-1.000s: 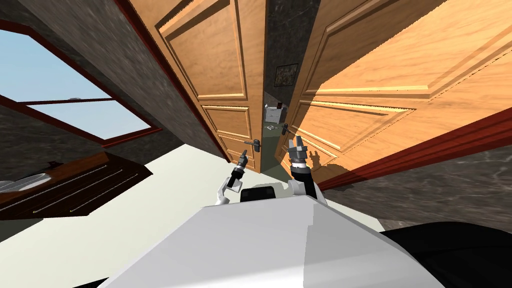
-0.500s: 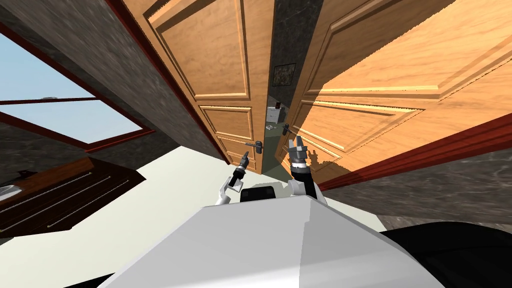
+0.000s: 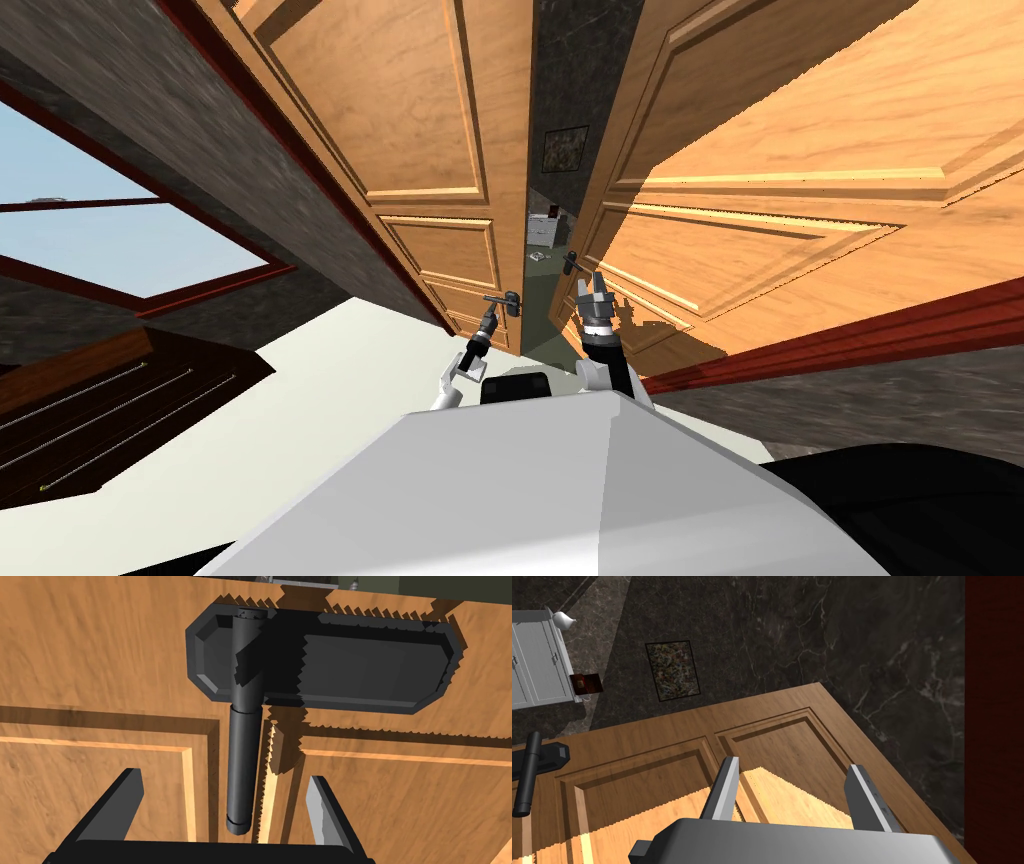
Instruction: Push the door open
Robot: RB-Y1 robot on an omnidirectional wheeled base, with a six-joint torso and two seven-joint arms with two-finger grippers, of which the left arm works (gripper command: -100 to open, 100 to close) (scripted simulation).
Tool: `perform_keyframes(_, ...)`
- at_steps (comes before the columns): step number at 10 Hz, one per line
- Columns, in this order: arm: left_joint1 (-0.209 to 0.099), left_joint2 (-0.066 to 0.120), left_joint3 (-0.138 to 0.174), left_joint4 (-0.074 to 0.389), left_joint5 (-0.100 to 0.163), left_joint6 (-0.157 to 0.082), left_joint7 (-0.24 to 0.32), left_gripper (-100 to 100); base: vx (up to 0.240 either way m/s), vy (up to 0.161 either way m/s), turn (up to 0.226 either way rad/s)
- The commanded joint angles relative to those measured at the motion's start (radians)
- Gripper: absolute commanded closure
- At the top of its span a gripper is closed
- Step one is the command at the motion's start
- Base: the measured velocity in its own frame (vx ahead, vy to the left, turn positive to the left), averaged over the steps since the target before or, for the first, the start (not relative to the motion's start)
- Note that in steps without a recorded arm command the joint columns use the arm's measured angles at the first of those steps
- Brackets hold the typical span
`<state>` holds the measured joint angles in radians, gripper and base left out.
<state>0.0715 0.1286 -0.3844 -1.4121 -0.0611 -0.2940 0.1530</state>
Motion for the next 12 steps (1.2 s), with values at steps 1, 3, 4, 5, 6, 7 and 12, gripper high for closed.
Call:
perform_keyframes(1,-0.011,-0.008,0.008,0.02,0.001,-0.007,-0.003,-100,0.183,-0.092,-0.043)
perform_keyframes(3,-0.02,-0.015,0.016,0.039,0.002,-0.013,-0.006,-100,0.184,-0.082,-0.029)
perform_keyframes(4,-0.016,-0.013,0.013,0.031,0.002,-0.01,-0.005,-100,0.085,-0.035,0.0)
perform_keyframes(5,-0.016,-0.013,0.013,0.031,0.002,-0.01,-0.005,100,-0.012,0.004,0.004)
perform_keyframes(6,-0.016,-0.013,0.013,0.031,0.002,-0.01,-0.005,100,-0.03,0.014,-0.008)
perform_keyframes(7,-0.016,-0.013,0.013,0.031,0.002,-0.01,-0.005,100,-0.018,0.01,-0.017)
perform_keyframes(12,-0.032,-0.016,0.004,0.046,0.016,-0.008,-0.022,100,0.053,-0.015,0.064)
